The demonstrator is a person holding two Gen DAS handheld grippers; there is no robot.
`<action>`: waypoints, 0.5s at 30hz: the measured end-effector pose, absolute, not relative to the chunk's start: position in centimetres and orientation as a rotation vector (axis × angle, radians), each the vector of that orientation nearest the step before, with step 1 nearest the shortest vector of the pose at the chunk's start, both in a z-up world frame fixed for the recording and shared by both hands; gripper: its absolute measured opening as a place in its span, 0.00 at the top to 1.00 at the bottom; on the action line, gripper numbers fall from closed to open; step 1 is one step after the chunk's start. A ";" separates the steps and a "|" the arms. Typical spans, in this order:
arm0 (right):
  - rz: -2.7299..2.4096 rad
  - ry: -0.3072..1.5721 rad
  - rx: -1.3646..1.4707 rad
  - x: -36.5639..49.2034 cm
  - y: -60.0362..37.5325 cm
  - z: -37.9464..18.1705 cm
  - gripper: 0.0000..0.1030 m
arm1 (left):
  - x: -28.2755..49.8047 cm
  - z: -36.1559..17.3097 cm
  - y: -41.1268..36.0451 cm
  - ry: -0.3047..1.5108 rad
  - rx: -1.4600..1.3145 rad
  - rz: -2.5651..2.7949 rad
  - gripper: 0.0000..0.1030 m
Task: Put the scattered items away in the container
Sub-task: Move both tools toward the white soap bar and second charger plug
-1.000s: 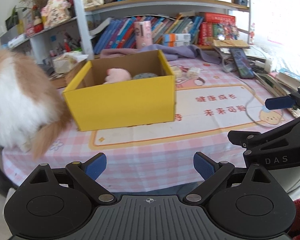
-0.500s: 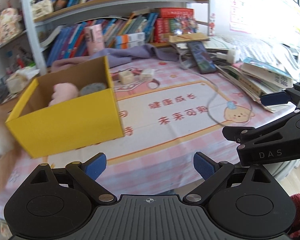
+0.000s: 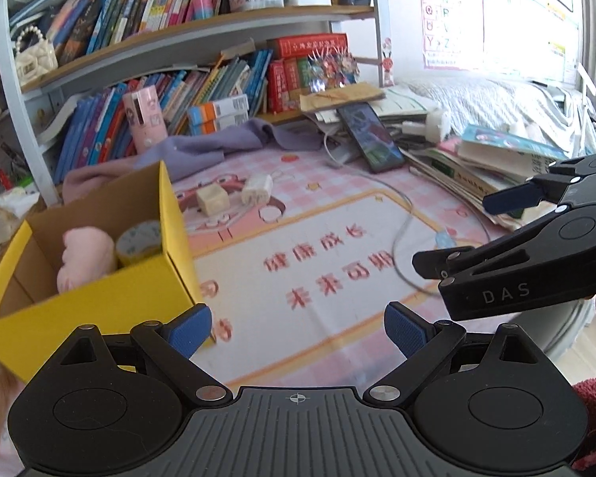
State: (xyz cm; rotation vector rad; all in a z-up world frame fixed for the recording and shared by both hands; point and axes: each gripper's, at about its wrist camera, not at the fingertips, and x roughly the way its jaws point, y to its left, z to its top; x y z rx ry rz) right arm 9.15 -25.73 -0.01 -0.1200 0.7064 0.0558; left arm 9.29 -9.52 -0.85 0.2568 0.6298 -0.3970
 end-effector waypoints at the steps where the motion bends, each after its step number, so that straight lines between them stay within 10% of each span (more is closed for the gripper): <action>1: 0.062 0.705 -0.120 9.6 -25.9 0.0 0.21 | 9.7 -0.8 -9.7 0.621 0.258 -0.396 0.07; 15: 0.147 0.670 -0.079 19.2 -30.0 1.4 0.26 | 18.0 0.7 -12.7 0.581 0.241 -0.261 0.08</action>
